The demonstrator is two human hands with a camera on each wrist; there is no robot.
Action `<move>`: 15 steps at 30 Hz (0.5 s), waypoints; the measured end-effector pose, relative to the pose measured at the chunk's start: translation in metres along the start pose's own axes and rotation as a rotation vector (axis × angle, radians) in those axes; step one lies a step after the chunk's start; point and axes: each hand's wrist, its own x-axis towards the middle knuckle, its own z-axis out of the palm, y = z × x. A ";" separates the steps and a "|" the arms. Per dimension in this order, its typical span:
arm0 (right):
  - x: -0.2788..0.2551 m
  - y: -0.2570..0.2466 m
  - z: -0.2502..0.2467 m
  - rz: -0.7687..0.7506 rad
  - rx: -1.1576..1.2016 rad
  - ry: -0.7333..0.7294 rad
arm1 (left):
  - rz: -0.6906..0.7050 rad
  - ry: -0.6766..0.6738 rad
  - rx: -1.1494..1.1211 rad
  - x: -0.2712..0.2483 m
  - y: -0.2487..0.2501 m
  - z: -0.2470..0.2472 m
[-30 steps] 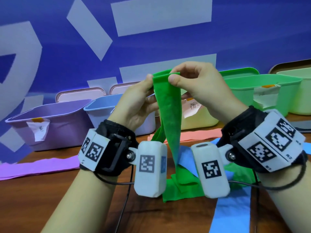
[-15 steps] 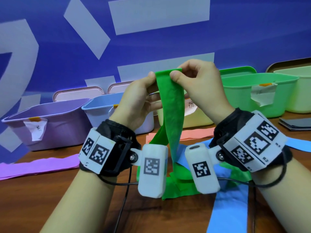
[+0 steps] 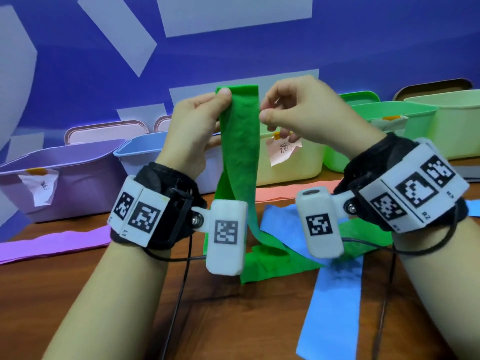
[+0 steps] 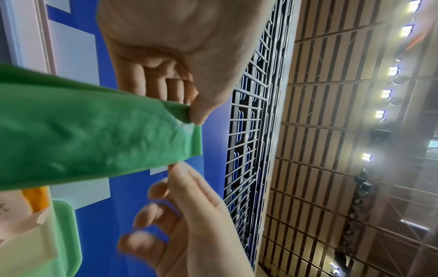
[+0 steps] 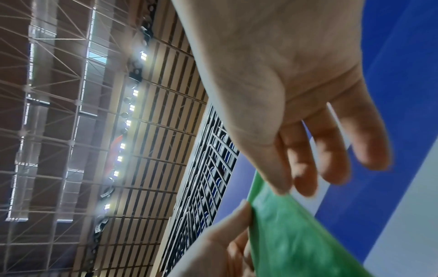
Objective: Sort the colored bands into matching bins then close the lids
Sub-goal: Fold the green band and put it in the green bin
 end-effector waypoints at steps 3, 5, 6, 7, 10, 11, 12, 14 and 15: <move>-0.013 0.005 -0.013 0.079 -0.092 -0.216 | 0.015 0.048 -0.018 0.000 0.005 -0.004; -0.023 0.014 -0.017 0.122 -0.221 -0.403 | 0.023 0.046 -0.030 -0.001 0.006 -0.005; -0.029 0.021 -0.018 0.155 -0.298 -0.511 | 0.026 0.040 -0.034 -0.001 0.007 -0.004; -0.033 0.031 -0.018 0.203 -0.375 -0.613 | 0.029 0.034 -0.033 -0.002 0.006 -0.003; -0.041 0.062 -0.019 0.361 -0.579 -0.793 | 0.035 0.017 -0.019 -0.002 0.006 0.000; -0.043 0.071 -0.018 0.397 -0.617 -0.809 | 0.037 0.012 -0.018 -0.001 0.005 0.001; -0.045 0.078 -0.017 0.426 -0.646 -0.817 | 0.037 0.006 -0.018 -0.001 0.005 0.001; -0.050 0.090 -0.015 0.468 -0.679 -0.836 | 0.038 -0.003 -0.016 -0.002 0.004 0.002; -0.052 0.093 -0.014 0.479 -0.676 -0.848 | 0.039 -0.006 -0.012 -0.002 0.004 0.002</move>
